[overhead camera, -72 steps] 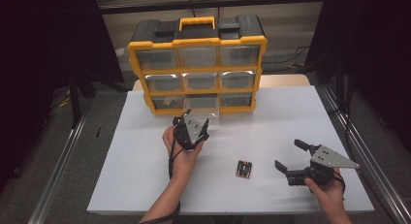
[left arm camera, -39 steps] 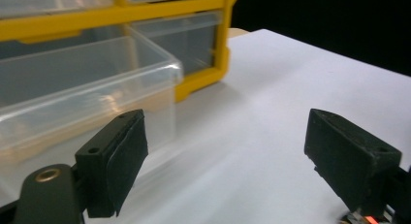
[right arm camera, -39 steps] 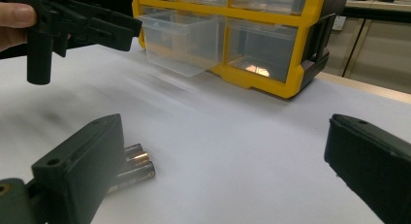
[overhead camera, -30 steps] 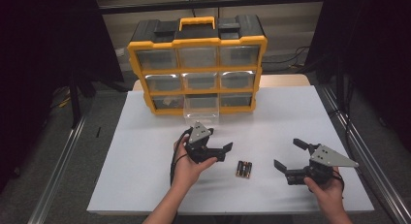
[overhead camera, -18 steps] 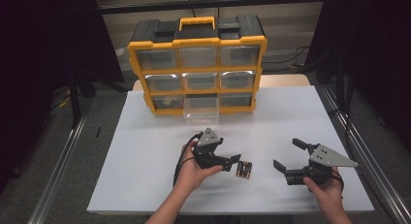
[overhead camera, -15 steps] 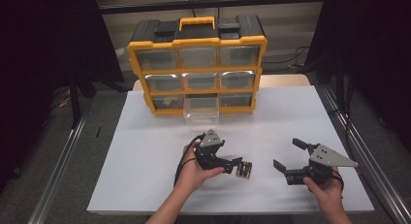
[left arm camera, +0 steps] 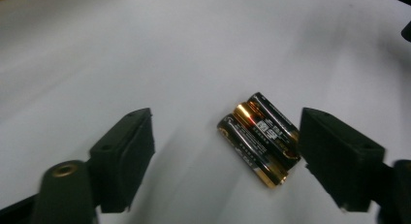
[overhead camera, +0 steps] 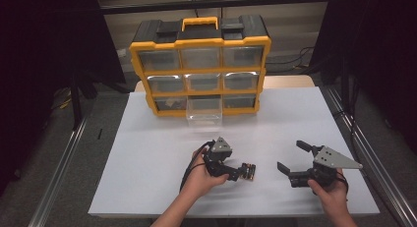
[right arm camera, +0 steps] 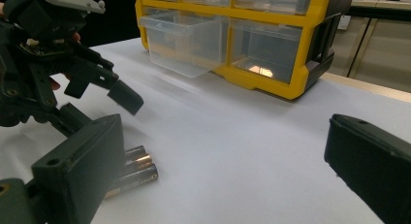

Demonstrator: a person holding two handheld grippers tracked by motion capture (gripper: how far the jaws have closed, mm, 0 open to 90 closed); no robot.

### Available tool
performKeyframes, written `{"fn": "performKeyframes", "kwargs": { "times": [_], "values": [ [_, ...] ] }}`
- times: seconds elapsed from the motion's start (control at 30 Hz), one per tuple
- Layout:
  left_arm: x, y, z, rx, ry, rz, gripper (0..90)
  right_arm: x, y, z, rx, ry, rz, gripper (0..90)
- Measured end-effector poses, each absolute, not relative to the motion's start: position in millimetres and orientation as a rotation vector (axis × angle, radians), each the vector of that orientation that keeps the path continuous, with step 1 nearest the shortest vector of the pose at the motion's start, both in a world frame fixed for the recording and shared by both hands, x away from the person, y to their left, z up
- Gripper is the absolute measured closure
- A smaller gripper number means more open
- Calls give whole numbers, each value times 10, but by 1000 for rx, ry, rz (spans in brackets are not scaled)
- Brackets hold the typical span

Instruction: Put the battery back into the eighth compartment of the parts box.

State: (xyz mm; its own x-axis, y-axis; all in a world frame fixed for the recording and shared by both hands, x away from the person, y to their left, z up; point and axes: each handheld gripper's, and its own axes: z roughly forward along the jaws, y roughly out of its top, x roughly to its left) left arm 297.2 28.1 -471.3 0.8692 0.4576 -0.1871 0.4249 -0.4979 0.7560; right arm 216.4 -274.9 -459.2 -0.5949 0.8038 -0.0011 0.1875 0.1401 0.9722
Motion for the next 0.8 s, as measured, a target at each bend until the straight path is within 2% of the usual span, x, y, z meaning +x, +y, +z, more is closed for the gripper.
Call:
{"fn": "performKeyframes", "kwargs": {
  "times": [0.17, 0.2, 0.47, 0.8],
  "values": [
    [2953, 249, -4768, 2193, 652, 74, 302, 2166, -2745, -4595, 948, 1884, 1478, 5],
    [2942, 253, -4768, 2214, 678, 116, 313, 2167, -2744, -4596, 947, 1885, 1479, 4],
    [2934, 226, -4792, 2176, 684, 12, 366, 2171, -2747, -4600, 950, 1883, 1481, 4],
    [2918, 225, -4782, 2224, 717, 41, 603, 2171, -2746, -4600, 951, 1883, 1477, 5]
  ]
}}
